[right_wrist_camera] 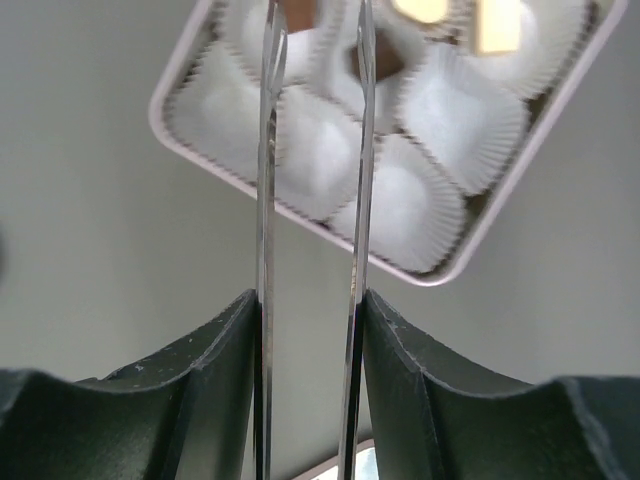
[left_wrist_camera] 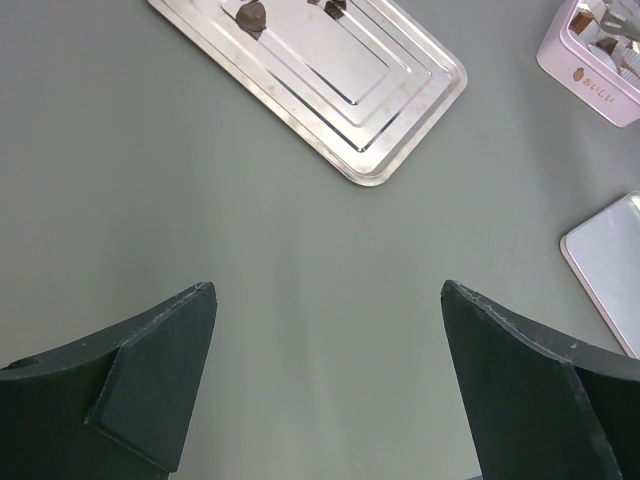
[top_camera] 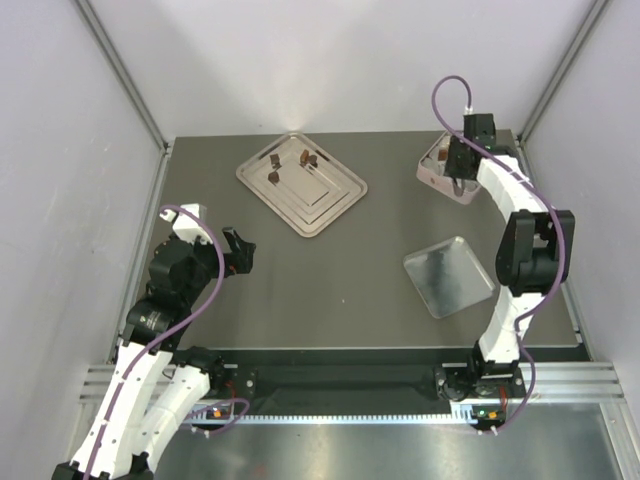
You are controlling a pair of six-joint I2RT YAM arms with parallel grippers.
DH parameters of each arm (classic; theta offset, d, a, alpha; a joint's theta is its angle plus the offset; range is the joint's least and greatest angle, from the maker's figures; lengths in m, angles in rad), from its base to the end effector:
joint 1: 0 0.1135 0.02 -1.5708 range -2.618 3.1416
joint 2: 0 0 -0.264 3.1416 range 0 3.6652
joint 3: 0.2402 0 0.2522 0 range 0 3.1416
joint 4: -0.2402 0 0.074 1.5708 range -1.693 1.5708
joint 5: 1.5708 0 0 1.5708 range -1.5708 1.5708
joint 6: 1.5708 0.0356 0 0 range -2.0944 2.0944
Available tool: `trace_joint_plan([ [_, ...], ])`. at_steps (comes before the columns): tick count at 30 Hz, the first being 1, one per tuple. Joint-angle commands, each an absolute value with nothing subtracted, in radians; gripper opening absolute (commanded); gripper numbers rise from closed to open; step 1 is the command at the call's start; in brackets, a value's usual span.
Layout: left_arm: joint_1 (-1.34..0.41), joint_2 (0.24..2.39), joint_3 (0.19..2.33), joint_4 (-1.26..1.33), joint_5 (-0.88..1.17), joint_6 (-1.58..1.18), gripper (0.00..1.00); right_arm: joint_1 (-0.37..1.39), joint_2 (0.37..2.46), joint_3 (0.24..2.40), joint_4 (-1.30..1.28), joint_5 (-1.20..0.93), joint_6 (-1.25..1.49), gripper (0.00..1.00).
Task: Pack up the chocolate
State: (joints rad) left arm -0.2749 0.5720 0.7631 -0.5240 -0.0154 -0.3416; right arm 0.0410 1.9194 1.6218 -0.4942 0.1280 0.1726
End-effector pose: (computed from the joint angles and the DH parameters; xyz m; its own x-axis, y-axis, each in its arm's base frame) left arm 0.1259 -0.0350 0.3260 -0.3826 -0.2401 -0.8922 0.1372 0.9402 -0.3119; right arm 0.4386 0.0134 0.2694 -0.6920 0.1421 -0.7077 0.1704 0.9849 0.0312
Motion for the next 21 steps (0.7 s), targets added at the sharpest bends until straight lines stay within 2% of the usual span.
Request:
trace_joint_plan([
  [1,-0.27,0.568,0.767,-0.474,-0.012,-0.341,0.99,0.119,1.85,1.698,-0.471,0.134,0.153,0.43],
  [12,-0.27,0.557,0.767,-0.472,-0.02,-0.341,0.99,0.432,1.996,1.798,-0.333,-0.023,0.009,0.45],
  [16,-0.27,0.555,0.769,-0.472,-0.015,-0.341,0.99,0.48,2.062,1.831,-0.291,-0.121,-0.052,0.46],
  [21,-0.27,0.549,0.767,-0.471,-0.014,-0.341,0.99,0.498,2.157,1.904,-0.29,-0.133,-0.054,0.48],
])
